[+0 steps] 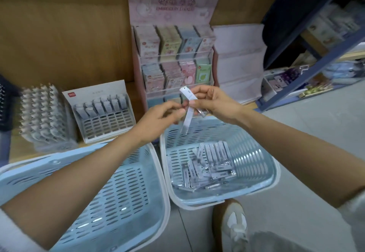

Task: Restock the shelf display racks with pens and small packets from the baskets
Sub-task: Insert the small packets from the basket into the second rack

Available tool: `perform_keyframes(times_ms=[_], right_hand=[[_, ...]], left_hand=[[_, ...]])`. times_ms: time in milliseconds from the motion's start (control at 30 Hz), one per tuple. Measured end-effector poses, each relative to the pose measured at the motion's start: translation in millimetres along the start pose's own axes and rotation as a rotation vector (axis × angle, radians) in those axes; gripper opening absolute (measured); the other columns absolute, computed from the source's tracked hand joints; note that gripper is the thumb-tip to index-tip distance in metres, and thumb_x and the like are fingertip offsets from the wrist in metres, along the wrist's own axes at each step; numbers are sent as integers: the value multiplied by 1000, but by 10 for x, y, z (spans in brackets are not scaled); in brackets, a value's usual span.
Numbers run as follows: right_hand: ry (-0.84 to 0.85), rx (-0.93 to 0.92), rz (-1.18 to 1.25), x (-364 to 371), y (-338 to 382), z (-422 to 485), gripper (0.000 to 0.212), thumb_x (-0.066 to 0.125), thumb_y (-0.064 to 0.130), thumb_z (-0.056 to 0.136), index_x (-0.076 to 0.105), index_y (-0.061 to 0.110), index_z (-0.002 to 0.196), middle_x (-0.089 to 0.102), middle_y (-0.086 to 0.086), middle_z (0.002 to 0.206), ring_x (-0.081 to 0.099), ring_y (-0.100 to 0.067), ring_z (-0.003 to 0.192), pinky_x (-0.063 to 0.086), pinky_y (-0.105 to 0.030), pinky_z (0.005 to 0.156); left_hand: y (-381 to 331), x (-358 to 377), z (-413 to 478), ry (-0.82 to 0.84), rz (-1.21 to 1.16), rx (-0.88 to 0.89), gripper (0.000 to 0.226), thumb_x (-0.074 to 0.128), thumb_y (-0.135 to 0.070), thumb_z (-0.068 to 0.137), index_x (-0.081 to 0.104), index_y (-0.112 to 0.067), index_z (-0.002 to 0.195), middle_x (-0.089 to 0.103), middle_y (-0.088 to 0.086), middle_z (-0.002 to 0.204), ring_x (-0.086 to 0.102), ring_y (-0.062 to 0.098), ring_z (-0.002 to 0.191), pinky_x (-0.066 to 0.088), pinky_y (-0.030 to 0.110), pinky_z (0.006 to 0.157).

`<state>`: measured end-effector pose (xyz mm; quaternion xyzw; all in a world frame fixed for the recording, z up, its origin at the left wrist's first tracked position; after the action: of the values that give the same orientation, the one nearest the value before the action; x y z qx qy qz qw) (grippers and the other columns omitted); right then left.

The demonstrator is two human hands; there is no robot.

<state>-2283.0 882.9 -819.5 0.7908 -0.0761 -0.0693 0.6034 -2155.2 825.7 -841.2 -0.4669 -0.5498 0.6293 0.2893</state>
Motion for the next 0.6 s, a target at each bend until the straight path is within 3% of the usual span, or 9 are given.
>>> perform_keyframes(times_ms=[133,200,267,333,400,500,600], right_hand=[[-92,-110,-16,295,188,268,14,61,0,89,59,1,103,72,-3,80,59,-12,60,46,-19,54],[-163,-121,-30,422,191,411,23,62,6,90,56,-6,109,69,-6,84,60,-13,66,48,-22,57],[-233,-113,-33,552,185,548,26,65,14,85,59,-1,106,65,-11,93,59,-17,78,49,-24,63],[-257,-119,-110,718,212,678,9,65,21,78,61,13,82,61,-6,83,55,-15,79,45,-25,70],[-244,-141,-173,899,225,801,18,67,18,85,57,19,70,56,0,73,53,-10,71,43,-24,69],[-227,-162,-193,1139,185,959,12,66,5,87,61,16,84,61,-3,77,55,-10,70,47,-24,68],[-241,-142,-173,1316,86,1141,18,68,-1,84,58,13,91,63,-24,88,60,-17,75,53,-36,74]], left_hand=[[5,-217,-84,-80,-225,-88,15,57,-10,96,58,-9,110,71,9,79,64,8,60,50,24,62],[87,-477,-178,-158,-201,-122,12,51,-5,98,60,-7,105,68,9,74,63,9,54,49,22,57],[241,-725,-307,-225,-178,-209,16,46,-6,101,57,-1,111,66,8,74,63,9,53,49,20,53],[394,-960,-464,-306,-170,-289,15,43,-10,102,54,-4,110,65,7,79,62,12,55,49,20,52],[529,-1194,-612,-397,-134,-333,13,42,-12,103,54,-11,99,62,5,79,57,16,57,48,19,52],[744,-1565,-778,-508,-1,-360,17,44,-21,102,50,-21,86,56,7,73,52,23,65,44,32,64],[912,-1894,-916,-608,43,-367,17,47,-26,100,53,-15,90,57,13,74,53,28,67,46,44,70]])
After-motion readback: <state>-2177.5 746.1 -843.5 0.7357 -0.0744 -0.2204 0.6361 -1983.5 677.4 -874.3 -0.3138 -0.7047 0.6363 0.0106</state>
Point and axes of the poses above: each hand's wrist, its own z-axis towards the middle knuckle, its own x-axis out of the palm, y = z × x, the point moved 8 cm from there along z, towards the middle knuckle
